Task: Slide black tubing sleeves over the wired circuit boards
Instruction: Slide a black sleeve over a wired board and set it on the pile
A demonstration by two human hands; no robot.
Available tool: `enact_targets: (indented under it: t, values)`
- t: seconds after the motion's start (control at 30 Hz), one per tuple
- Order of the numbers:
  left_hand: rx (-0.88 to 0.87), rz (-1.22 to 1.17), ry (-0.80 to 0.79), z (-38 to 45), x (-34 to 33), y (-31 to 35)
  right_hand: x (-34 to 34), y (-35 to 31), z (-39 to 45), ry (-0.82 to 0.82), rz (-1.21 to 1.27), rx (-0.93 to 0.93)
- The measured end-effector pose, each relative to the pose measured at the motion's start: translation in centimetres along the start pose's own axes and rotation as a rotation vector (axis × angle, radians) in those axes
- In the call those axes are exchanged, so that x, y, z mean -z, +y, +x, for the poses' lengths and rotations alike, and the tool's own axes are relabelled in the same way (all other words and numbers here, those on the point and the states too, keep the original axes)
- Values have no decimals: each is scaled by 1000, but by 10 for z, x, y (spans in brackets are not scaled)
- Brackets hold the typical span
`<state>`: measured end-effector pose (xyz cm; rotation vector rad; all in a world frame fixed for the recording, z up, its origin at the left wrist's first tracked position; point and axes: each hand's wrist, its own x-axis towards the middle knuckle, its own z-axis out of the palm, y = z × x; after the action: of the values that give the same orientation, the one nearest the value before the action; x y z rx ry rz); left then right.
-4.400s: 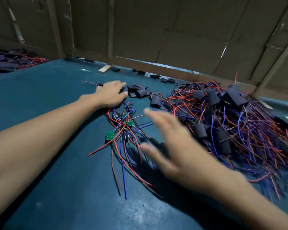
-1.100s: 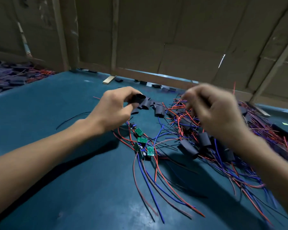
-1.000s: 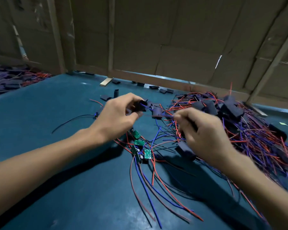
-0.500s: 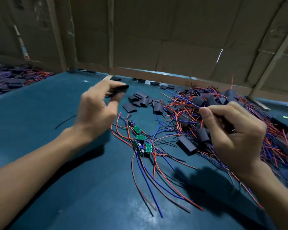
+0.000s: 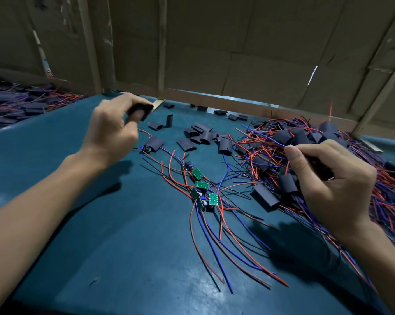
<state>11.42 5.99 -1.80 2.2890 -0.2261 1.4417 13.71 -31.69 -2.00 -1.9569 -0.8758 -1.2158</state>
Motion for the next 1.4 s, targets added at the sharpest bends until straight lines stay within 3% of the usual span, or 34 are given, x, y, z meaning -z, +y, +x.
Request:
enact_targets:
  t: [0.17, 0.23, 0.3, 0.43, 0.53, 0.6, 0.77, 0.9, 1.17, 1.4]
  values:
    - [152, -155, 86, 5, 8, -10, -1, 0, 0, -16, 12, -5]
    - [229, -181, 48, 0, 5, -8, -2, -1, -1, -24, 24, -10]
    - [283, -218, -89, -6, -3, 1, -4, -4, -2, -38, 50, -15]
    - [54, -249, -539, -18, -17, 43, -8, -12, -6, -109, 93, 17]
    - [-178, -230, -633, -38, -32, 82, -10, -18, -7, -162, 119, 54]
    - [-192, -250, -606, -50, -40, 103, -9, -22, -7, -203, 171, 87]
    - [22, -343, -409, -52, -45, 109, -2, -31, -4, -228, 303, 88]
    - [93, -368, -319, -44, -42, 102, 3, -35, -2, -213, 367, 65]
    - [-30, -434, -335, -45, -41, 104, -5, -39, -5, -268, 348, 62]
    - [-12, -466, -303, -45, -41, 102, -2, -34, -4, -255, 348, -33]
